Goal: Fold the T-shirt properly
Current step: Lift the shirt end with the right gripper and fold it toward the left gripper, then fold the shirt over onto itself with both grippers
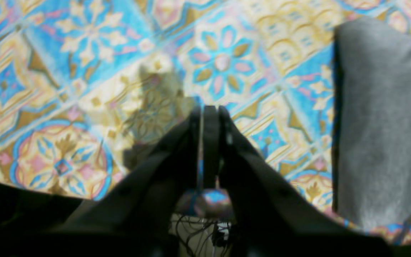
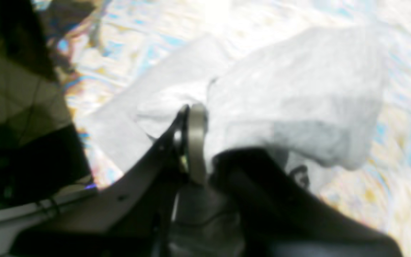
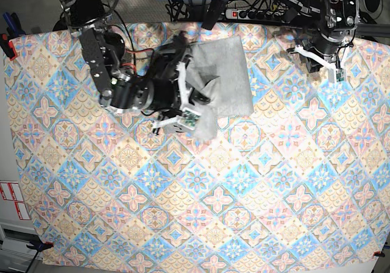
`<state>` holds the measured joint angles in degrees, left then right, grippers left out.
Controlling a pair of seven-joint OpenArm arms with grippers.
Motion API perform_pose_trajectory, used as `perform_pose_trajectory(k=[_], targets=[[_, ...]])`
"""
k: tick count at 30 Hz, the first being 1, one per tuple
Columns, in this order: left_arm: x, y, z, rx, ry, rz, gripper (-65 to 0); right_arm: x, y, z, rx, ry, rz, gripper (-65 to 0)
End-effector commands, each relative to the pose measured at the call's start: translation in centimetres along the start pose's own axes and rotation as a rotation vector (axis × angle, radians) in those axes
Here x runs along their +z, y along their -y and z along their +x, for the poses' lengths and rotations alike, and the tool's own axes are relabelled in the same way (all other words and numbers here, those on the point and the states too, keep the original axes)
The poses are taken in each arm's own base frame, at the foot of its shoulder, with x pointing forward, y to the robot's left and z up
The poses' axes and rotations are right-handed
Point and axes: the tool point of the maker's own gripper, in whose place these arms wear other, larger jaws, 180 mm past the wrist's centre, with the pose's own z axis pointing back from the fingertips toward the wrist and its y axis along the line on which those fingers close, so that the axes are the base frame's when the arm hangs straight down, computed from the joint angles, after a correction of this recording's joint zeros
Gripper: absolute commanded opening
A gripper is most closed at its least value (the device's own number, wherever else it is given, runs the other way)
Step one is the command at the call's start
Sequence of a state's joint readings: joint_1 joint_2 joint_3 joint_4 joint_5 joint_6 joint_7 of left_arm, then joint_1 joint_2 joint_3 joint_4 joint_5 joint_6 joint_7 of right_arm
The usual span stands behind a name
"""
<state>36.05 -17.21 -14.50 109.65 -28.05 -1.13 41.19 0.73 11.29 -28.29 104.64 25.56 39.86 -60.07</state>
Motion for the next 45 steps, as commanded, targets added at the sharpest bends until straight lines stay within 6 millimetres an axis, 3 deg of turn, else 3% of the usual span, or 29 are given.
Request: perform_pose_trajectory(k=[1,7,14,18,19,22,26,29,33,38,42,45], targets=[[0.3,-0.1,0.7,-0.013,0.026,-0.003,-65.0,-0.2,-0.2,1.3,0.028,0.034,0.019,-64.4],[0.5,0.1,0.1,-0.014,0.012,-0.007,-65.0,-2.7,-2.1,1.6,0.061,0.001,0.107,-63.9],[0.4,0.0,0.3,-0.013,0.017,-0.005,-65.0,-3.9,-2.6,1.1,0.024,-0.017,0.134,-47.0],[0.4,0.0,0.3,-0.013,0.016,-0.006,-65.0,-3.6,-2.4,1.2,0.027,-0.009,0.124,-44.8],[0.4,0.1,0.3,-0.013,0.016,-0.007,-65.0,-3.3,-1.9,1.2,0.020,-0.004,0.109,-44.8],[0.5,0.3,0.3,-0.015,0.017,-0.012,-65.0,-0.8,2.4,0.7,-0.028,0.016,-0.013,-44.8],[0.5,0.3,0.2,-0.015,0.015,-0.013,-65.0,1.2,5.4,-1.1,-0.130,0.027,-0.111,-44.8],[0.4,0.4,0.2,-0.016,0.014,-0.016,-65.0,1.2,6.4,-2.6,-0.159,-0.011,-0.139,-45.4],[0.3,1.5,-0.3,-0.028,0.000,-0.045,-65.0,0.5,7.2,-6.7,-0.154,-0.164,-0.183,-53.0],[0.2,2.0,-0.5,-0.028,-0.005,-0.057,-65.0,-2.1,4.4,-9.4,-0.069,-0.311,-0.105,-57.5],[0.2,2.0,-0.5,-0.028,-0.005,-0.057,-65.0,-4.0,0.5,-8.7,0.036,-0.330,0.001,-57.5],[0.2,2.0,-0.5,-0.028,-0.005,-0.057,-65.0,-4.6,-1.2,-7.4,0.101,-0.315,0.038,-57.5]])
